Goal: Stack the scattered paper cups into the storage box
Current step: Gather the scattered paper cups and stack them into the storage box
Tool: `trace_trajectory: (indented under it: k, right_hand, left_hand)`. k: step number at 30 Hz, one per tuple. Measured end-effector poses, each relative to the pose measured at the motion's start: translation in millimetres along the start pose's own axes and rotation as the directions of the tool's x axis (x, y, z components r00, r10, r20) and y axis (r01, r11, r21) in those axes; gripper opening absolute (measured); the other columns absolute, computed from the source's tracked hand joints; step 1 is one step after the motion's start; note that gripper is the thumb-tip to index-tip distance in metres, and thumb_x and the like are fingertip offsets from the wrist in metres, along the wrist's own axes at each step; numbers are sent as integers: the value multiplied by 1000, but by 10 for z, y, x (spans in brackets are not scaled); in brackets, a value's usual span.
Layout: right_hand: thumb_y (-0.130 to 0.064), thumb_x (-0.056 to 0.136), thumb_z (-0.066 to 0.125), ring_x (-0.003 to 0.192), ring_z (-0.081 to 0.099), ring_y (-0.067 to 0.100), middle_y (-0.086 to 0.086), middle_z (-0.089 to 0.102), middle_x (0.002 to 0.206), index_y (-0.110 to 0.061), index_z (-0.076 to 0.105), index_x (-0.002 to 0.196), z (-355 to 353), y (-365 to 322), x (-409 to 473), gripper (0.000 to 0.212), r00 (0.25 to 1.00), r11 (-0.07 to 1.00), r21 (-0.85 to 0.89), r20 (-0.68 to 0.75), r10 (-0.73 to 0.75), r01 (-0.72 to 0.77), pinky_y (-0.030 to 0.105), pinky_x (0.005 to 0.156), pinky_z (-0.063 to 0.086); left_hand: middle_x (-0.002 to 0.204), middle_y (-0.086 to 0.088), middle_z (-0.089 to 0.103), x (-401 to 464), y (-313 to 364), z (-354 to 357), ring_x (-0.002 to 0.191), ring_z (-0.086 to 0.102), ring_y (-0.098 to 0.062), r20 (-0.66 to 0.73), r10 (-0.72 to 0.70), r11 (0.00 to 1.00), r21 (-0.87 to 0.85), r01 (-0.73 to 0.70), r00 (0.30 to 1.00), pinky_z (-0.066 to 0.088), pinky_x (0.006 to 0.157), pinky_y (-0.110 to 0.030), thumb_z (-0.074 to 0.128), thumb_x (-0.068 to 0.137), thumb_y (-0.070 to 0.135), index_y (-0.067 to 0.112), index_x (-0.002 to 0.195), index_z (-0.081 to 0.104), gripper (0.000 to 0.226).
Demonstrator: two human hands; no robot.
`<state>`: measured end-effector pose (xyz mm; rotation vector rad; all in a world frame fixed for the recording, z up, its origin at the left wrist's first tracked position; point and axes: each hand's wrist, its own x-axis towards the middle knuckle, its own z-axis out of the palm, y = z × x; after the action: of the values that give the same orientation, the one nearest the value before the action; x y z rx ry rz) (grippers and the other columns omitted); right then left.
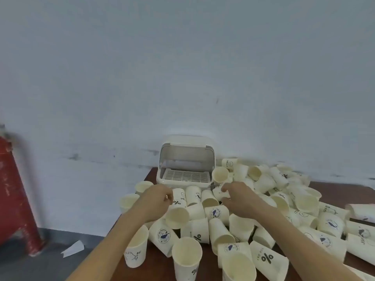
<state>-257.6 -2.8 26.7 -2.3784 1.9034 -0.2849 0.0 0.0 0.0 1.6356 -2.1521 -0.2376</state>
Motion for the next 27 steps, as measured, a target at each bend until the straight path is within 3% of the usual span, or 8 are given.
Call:
trace_trajectory:
  k: [2, 4, 7, 10, 12, 15, 20, 27]
  right_hand:
    - [-24, 91, 49, 107, 54, 25, 7, 58, 118, -11, 58, 119, 45, -21, 69, 32, 1000, 1000, -1, -11, 3, -3, 37, 90, 47]
    - [-22, 89, 48, 103, 57, 25, 8, 61, 113, -9, 60, 114, 87, -64, 145, 30, 1000, 1000, -2, -6, 11, -12, 40, 86, 50]
    - [-19, 88, 47, 96, 61, 26, 10, 62, 106, -7, 61, 108, 163, -131, 253, 27, 1000, 1000, -9, -4, 20, -20, 40, 81, 53]
    - [-19, 90, 47, 94, 61, 27, 11, 61, 106, -8, 60, 109, 208, -162, 324, 26, 1000, 999, -27, 0, 25, -25, 40, 80, 52]
    - [-19, 91, 46, 94, 60, 28, 12, 60, 107, -7, 59, 110, 243, -178, 377, 26, 1000, 999, -33, 8, 19, -19, 41, 81, 53]
    - [-20, 91, 46, 93, 59, 27, 10, 59, 108, -9, 58, 111, 303, -159, 482, 26, 1000, 999, -41, 16, 17, -16, 42, 81, 52]
    - [-16, 88, 46, 89, 57, 26, 8, 59, 105, -13, 56, 109, 466, -88, 667, 24, 998, 998, -30, 1, 55, -55, 38, 75, 52]
    - [-8, 85, 44, 80, 48, 25, 8, 57, 88, -12, 43, 85, 580, 145, 1013, 5, 979, 971, -157, -127, 160, -180, 33, 72, 37]
  left_hand:
    - [87, 7, 47, -41, -46, 10, 75, 54, -10, 75, -2, 1000, 30, 0, 997, 43, 70, -23, 43, 87, 4, 24, 80, 71, 35]
    - [97, 6, 45, -73, -101, 56, 88, 53, -11, 160, -12, 994, 109, -6, 987, 43, 78, -22, 41, 90, 4, 26, 96, 74, 40]
    - [121, 1, 47, -40, -179, 184, 116, 47, -17, 232, -29, 967, 254, -32, 972, 42, 94, -32, 41, 92, 7, 34, 121, 63, 46]
    - [126, -1, 47, -5, -157, 295, 117, 46, -20, 288, -39, 917, 391, -80, 957, 44, 92, -36, 42, 92, 10, 33, 138, 48, 51]
    - [122, -1, 51, 32, -146, 337, 112, 51, -21, 294, -29, 904, 416, -100, 956, 48, 88, -38, 45, 93, 14, 26, 136, 50, 45]
    - [123, -2, 54, 104, -182, 348, 109, 55, -22, 249, -29, 917, 392, -73, 968, 50, 87, -39, 49, 91, 20, 17, 130, 52, 39]
    - [128, 1, 55, 272, -291, 352, 116, 53, -20, 123, -4, 956, 291, -33, 992, 49, 90, -39, 43, 89, 8, 20, 131, 52, 45]
    - [106, 5, 65, 616, -283, 342, 94, 60, -17, -75, 42, 982, 185, -28, 996, 51, 80, -36, 41, 97, 18, 23, 115, 63, 29]
